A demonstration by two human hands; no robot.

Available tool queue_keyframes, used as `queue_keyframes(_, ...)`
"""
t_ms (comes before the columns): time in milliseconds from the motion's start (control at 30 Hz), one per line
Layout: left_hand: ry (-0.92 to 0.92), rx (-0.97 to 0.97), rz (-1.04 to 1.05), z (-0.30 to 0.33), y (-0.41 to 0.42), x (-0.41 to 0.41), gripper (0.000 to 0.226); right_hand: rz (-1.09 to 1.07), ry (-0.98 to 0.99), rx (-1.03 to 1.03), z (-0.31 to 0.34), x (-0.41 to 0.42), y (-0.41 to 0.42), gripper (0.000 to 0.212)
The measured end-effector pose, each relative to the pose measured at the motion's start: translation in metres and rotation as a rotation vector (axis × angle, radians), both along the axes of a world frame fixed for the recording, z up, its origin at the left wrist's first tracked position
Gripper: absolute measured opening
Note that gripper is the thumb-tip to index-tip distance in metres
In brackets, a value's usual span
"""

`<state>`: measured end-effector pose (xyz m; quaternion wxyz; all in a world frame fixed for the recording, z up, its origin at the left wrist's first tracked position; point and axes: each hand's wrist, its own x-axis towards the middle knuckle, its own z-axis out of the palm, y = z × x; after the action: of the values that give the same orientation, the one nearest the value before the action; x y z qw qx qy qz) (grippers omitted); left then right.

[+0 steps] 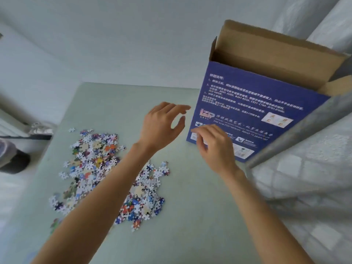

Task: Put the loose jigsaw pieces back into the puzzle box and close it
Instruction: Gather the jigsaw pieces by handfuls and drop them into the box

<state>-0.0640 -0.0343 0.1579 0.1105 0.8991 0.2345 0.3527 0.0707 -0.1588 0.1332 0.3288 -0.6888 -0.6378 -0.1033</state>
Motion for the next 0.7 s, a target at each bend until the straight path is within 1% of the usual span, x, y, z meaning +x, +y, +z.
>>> queue_keyframes(67, 0.11, -0.124, 0.102, -0.039, -0.003, -0.047, 0.027, 0.038, 0.071, -0.235, -0.045, -0.026, 0.006, 0.024)
queue_keyframes(133, 0.259, -0.276, 0.199, -0.076, -0.01, -0.095, 0.033, 0.048, 0.151, -0.532, -0.087, -0.051, 0.01, 0.037)
queue_keyframes(200, 0.415, -0.446, 0.299, -0.105, -0.018, -0.13, 0.048, -0.003, 0.248, -0.766, -0.118, -0.067, 0.014, 0.051)
queue_keyframes(267, 0.568, -0.559, 0.376, -0.126, -0.03, -0.149, 0.071, -0.097, 0.332, -0.899, -0.136, -0.072, 0.015, 0.065)
queue_keyframes(300, 0.637, -0.607, 0.429, -0.137, -0.035, -0.165, 0.081, -0.109, 0.358, -0.955, -0.145, -0.083, 0.02, 0.073)
queue_keyframes(333, 0.671, -0.637, 0.466, -0.146, -0.039, -0.174, 0.09, -0.112, 0.36, -0.985, -0.151, -0.091, 0.025, 0.081)
queue_keyframes(400, 0.698, -0.697, 0.516, -0.164, -0.044, -0.191, 0.101, -0.068, 0.292, -1.021, -0.162, -0.113, 0.033, 0.092)
queue_keyframes(500, 0.75, -0.745, 0.477, -0.18, -0.047, -0.193, 0.104, 0.011, 0.17, -1.029, -0.168, -0.145, 0.037, 0.1)
queue_keyframes(600, 0.791, -0.716, 0.399, -0.189, -0.051, -0.181, 0.105, -0.007, 0.155, -0.97, -0.172, -0.165, 0.032, 0.089)
queue_keyframes(700, 0.745, -0.706, 0.394, -0.197, -0.054, -0.175, 0.105, -0.08, 0.254, -0.929, -0.171, -0.173, 0.032, 0.073)
